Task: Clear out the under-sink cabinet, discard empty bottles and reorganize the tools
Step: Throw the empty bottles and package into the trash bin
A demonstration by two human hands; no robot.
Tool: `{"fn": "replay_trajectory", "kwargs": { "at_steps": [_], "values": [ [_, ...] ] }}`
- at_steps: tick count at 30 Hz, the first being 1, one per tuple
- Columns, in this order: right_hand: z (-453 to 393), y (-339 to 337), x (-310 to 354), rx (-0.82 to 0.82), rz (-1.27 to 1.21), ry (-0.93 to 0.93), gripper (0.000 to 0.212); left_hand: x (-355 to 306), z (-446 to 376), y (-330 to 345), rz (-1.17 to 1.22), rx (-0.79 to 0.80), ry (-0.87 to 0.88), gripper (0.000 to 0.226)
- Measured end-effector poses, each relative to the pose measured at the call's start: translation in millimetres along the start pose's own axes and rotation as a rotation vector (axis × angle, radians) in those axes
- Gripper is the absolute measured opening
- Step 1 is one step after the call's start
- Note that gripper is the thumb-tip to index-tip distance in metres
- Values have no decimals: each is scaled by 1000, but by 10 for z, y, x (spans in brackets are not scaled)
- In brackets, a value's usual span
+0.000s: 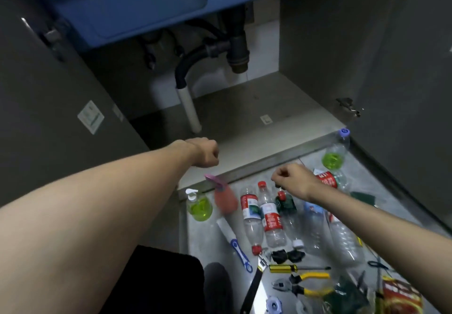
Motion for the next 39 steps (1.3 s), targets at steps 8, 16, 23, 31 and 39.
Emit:
{"fn": "replay_trajectory", "kwargs": {
  "at_steps": [8,16,23,31,39],
  "values": [
    [-597,563,382,100,129,-18,16,565,-370,902,-70,138,-63,35],
    [-1086,1236,866,164,190,-91,40,937,-722,1316,-101,222,-167,45],
    [-1221,1611,1070,170,209,-132,35,1040,-830,1436,-117,130,-100,54],
    [-1196,1638,939,136,151,-74,15,1207,-759,1589,-80,140,-141,50],
    [-1106,1569,783,95,-21,21,10,1131,-755,1540,-66,167,-138,49]
  ]
}}
Point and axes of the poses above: each hand's wrist, its own z-axis away from the middle knuckle, its own y-axis out of the palm, x = y × z, the point moved 10 cm from there along -z, towards the middle knuckle, and after that the axes turned 7 degrees about z, right-handed, at the moved point
